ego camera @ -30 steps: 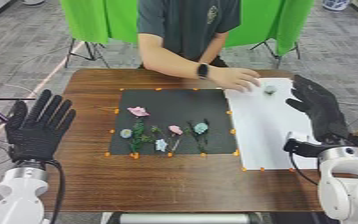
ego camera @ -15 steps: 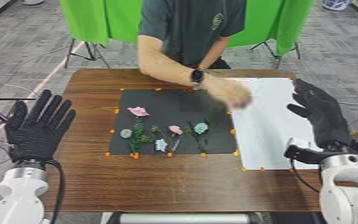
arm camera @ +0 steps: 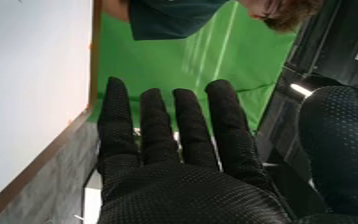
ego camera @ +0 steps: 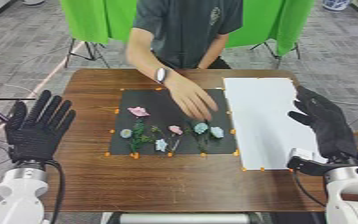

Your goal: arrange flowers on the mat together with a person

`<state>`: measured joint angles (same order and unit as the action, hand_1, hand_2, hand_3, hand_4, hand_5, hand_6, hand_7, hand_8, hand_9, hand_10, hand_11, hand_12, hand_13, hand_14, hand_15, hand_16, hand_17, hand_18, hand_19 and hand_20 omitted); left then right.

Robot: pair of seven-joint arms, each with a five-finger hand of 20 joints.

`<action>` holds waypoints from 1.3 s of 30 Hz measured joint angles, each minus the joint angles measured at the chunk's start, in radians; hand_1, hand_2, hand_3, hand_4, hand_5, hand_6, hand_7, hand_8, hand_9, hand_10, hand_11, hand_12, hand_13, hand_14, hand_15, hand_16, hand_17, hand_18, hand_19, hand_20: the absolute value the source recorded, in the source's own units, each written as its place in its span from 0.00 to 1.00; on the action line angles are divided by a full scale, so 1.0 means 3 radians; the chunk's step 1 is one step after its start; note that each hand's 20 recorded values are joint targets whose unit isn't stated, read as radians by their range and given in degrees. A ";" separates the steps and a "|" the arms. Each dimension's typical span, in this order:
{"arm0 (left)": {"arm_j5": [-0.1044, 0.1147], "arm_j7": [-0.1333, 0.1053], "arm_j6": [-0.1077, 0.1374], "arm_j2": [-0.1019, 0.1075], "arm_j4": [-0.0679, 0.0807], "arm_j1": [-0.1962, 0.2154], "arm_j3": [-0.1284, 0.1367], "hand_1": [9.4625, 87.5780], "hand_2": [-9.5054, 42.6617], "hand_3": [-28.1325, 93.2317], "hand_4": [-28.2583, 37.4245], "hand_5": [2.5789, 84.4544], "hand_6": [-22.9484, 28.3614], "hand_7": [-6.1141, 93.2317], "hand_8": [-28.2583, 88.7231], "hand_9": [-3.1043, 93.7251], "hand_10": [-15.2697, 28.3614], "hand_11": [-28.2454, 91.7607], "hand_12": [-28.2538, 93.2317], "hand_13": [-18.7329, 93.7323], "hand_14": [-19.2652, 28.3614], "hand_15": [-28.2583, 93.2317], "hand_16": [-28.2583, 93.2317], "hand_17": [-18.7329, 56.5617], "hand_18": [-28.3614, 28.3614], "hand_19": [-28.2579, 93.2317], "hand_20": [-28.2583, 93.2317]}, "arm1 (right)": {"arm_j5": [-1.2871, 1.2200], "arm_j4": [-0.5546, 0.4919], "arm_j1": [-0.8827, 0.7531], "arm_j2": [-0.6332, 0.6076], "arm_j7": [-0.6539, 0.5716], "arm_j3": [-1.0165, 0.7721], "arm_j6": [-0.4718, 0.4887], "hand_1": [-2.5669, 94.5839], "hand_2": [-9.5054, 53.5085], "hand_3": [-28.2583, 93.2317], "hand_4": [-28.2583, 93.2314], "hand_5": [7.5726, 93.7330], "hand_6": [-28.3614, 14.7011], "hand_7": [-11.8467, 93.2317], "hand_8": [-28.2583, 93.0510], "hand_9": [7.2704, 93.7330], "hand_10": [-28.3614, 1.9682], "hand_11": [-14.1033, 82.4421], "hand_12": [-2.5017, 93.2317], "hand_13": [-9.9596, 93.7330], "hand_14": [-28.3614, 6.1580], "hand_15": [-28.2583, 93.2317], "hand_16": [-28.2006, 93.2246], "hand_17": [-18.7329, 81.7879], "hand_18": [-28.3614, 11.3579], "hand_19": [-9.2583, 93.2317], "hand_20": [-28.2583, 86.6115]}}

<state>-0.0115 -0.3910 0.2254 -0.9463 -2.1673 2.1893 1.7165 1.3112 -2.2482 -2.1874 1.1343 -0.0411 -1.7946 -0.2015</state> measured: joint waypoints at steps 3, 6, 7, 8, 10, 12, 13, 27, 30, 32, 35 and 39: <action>0.0000 -0.0005 0.0000 0.0000 -0.0004 0.0013 0.0002 0.21 0.40 0.83 0.00 0.51 0.57 0.15 0.16 0.43 0.65 0.37 0.28 0.43 0.69 0.40 0.19 0.22 0.70 0.42 0.31 | 0.0001 0.0024 -0.0034 0.0027 0.0012 -0.0016 0.0139 0.18 0.34 0.88 0.00 0.32 0.58 0.24 0.14 0.29 0.58 0.20 0.13 0.34 0.53 0.34 0.34 0.30 0.32 0.47 0.33; 0.0002 -0.0012 -0.0002 0.0000 -0.0007 0.0023 0.0006 0.20 0.40 0.82 0.00 0.51 0.57 0.15 0.16 0.43 0.65 0.37 0.28 0.43 0.69 0.40 0.19 0.22 0.70 0.42 0.31 | 0.0002 0.0255 0.0045 0.0060 0.0052 -0.0040 0.0351 0.18 0.34 0.88 0.00 0.32 0.59 0.24 0.14 0.29 0.58 0.20 0.13 0.35 0.54 0.34 0.33 0.30 0.32 0.47 0.33; 0.0002 -0.0014 -0.0002 0.0000 -0.0007 0.0025 0.0007 0.20 0.41 0.82 0.00 0.51 0.57 0.15 0.16 0.43 0.65 0.37 0.28 0.43 0.68 0.40 0.19 0.22 0.70 0.42 0.31 | 0.0002 0.0357 0.0100 0.0073 0.0062 -0.0047 0.0389 0.17 0.34 0.88 0.00 0.32 0.59 0.24 0.14 0.29 0.58 0.20 0.13 0.35 0.55 0.33 0.33 0.30 0.32 0.47 0.32; 0.0003 -0.0017 -0.0002 0.0000 -0.0007 0.0026 0.0009 0.20 0.41 0.82 0.00 0.51 0.57 0.15 0.16 0.43 0.65 0.37 0.28 0.43 0.69 0.40 0.19 0.22 0.70 0.41 0.31 | 0.0001 0.0451 0.0162 0.0088 0.0067 -0.0055 0.0406 0.17 0.34 0.88 0.00 0.32 0.59 0.25 0.14 0.29 0.58 0.20 0.13 0.35 0.55 0.33 0.33 0.30 0.32 0.47 0.32; 0.0003 -0.0022 -0.0003 0.0000 -0.0007 0.0026 0.0012 0.20 0.41 0.82 0.00 0.51 0.57 0.15 0.16 0.43 0.65 0.37 0.28 0.43 0.68 0.40 0.19 0.22 0.70 0.41 0.31 | 0.0000 0.0552 0.0266 0.0119 0.0070 -0.0086 0.0410 0.17 0.34 0.88 0.00 0.32 0.59 0.25 0.14 0.29 0.58 0.20 0.13 0.35 0.55 0.33 0.33 0.30 0.33 0.47 0.32; 0.0004 -0.0028 -0.0004 0.0000 -0.0008 0.0027 0.0021 0.20 0.41 0.82 0.00 0.51 0.57 0.15 0.16 0.43 0.65 0.37 0.28 0.43 0.68 0.40 0.19 0.22 0.70 0.41 0.31 | -0.0003 0.0544 0.0320 0.0156 0.0078 -0.0155 0.0436 0.17 0.34 0.88 0.00 0.32 0.59 0.25 0.14 0.29 0.58 0.20 0.13 0.35 0.55 0.34 0.33 0.30 0.33 0.47 0.32; 0.0005 -0.0031 -0.0004 0.0000 -0.0008 0.0028 0.0025 0.20 0.41 0.82 0.00 0.51 0.57 0.15 0.16 0.43 0.65 0.37 0.28 0.43 0.68 0.40 0.19 0.22 0.70 0.41 0.31 | -0.0004 0.0518 0.0326 0.0178 0.0084 -0.0200 0.0459 0.17 0.34 0.88 0.00 0.32 0.59 0.25 0.14 0.29 0.58 0.20 0.13 0.35 0.56 0.33 0.33 0.30 0.33 0.47 0.32; 0.0033 -0.0068 -0.0003 0.0000 -0.0034 0.0079 0.0062 0.18 0.45 0.79 0.00 0.50 0.56 0.15 0.16 0.42 0.65 0.36 0.28 0.43 0.67 0.39 0.19 0.22 0.70 0.41 0.31 | 0.0008 0.0388 0.0244 0.0261 0.0138 -0.0314 0.0587 0.11 0.39 0.88 0.00 0.27 0.59 0.22 0.15 0.25 0.55 0.18 0.12 0.31 0.60 0.28 0.30 0.33 0.49 0.34 0.28; 0.0039 -0.0069 -0.0003 0.0000 -0.0034 0.0079 0.0062 0.18 0.45 0.79 0.00 0.50 0.56 0.15 0.16 0.42 0.65 0.36 0.28 0.42 0.66 0.39 0.19 0.22 0.70 0.41 0.31 | 0.0068 0.0389 0.0272 0.0355 0.0125 -0.0364 0.0704 0.10 0.39 0.89 0.00 0.27 0.59 0.22 0.15 0.25 0.55 0.18 0.12 0.31 0.60 0.28 0.30 0.33 0.49 0.33 0.28; 0.0040 -0.0068 -0.0004 0.0000 -0.0030 0.0071 0.0058 0.18 0.45 0.79 0.00 0.50 0.56 0.14 0.16 0.42 0.65 0.36 0.28 0.42 0.66 0.39 0.19 0.22 0.70 0.41 0.31 | 0.0104 0.0389 0.0297 0.0435 0.0119 -0.0392 0.0785 0.10 0.39 0.89 0.00 0.27 0.59 0.22 0.15 0.25 0.55 0.18 0.12 0.31 0.60 0.28 0.30 0.32 0.49 0.33 0.28; 0.0039 -0.0060 -0.0012 0.0005 -0.0022 0.0054 0.0052 0.19 0.45 0.78 0.00 0.48 0.57 0.13 0.16 0.41 0.65 0.36 0.27 0.42 0.65 0.37 0.18 0.23 0.68 0.40 0.31 | 0.0136 0.0389 0.0320 0.0508 0.0112 -0.0399 0.0821 0.11 0.39 0.88 0.00 0.27 0.58 0.22 0.15 0.25 0.55 0.18 0.12 0.32 0.60 0.29 0.30 0.35 0.48 0.35 0.29; 0.0039 -0.0034 -0.0055 0.0020 -0.0009 0.0035 0.0052 0.19 0.45 0.78 0.00 0.45 0.60 0.12 0.16 0.39 0.64 0.35 0.27 0.41 0.65 0.37 0.18 0.26 0.67 0.41 0.31 | 0.0148 0.0389 0.0325 0.0524 0.0107 -0.0398 0.0823 0.11 0.39 0.88 0.00 0.25 0.53 0.21 0.16 0.23 0.46 0.18 0.12 0.36 0.51 0.32 0.32 0.40 0.39 0.41 0.32</action>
<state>0.0002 -0.4012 0.2088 -0.9403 -2.1700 2.1999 1.7321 1.3557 -2.1314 -2.0898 1.2914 -0.0091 -1.9141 0.0453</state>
